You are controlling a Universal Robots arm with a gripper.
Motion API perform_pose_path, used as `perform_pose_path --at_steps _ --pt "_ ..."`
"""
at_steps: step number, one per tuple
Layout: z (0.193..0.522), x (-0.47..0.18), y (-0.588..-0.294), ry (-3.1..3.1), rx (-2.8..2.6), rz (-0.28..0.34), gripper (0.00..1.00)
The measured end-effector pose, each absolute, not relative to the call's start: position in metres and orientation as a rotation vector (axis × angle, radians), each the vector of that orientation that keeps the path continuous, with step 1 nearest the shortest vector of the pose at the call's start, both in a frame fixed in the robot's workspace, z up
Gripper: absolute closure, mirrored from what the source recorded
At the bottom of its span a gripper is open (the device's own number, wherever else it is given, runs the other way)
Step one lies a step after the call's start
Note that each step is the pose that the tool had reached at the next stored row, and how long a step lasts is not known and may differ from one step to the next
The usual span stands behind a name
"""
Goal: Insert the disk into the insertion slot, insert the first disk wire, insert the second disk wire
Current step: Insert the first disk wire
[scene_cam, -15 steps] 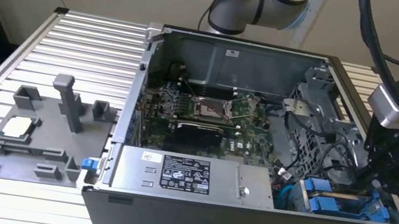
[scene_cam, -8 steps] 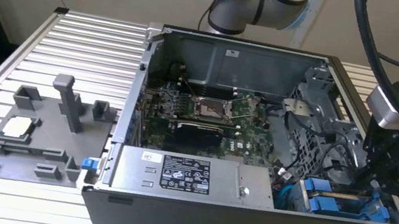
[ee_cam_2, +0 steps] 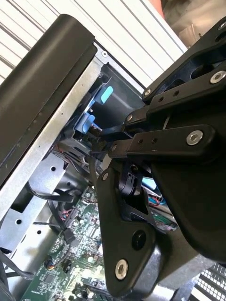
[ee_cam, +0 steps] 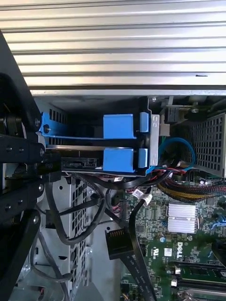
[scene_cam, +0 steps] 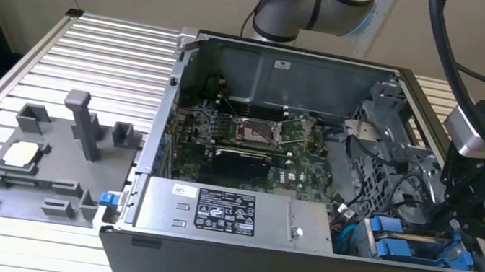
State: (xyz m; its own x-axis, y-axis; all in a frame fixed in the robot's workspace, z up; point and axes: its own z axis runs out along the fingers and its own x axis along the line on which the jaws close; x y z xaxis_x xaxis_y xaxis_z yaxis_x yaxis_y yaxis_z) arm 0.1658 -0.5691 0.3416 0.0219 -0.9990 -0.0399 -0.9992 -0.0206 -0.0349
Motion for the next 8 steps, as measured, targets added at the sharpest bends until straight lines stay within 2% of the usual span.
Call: perform_pose_path --at_steps 8 --pt "0.3402 0.1659 -0.5691 2.162 -2.205 0.007 0.81"
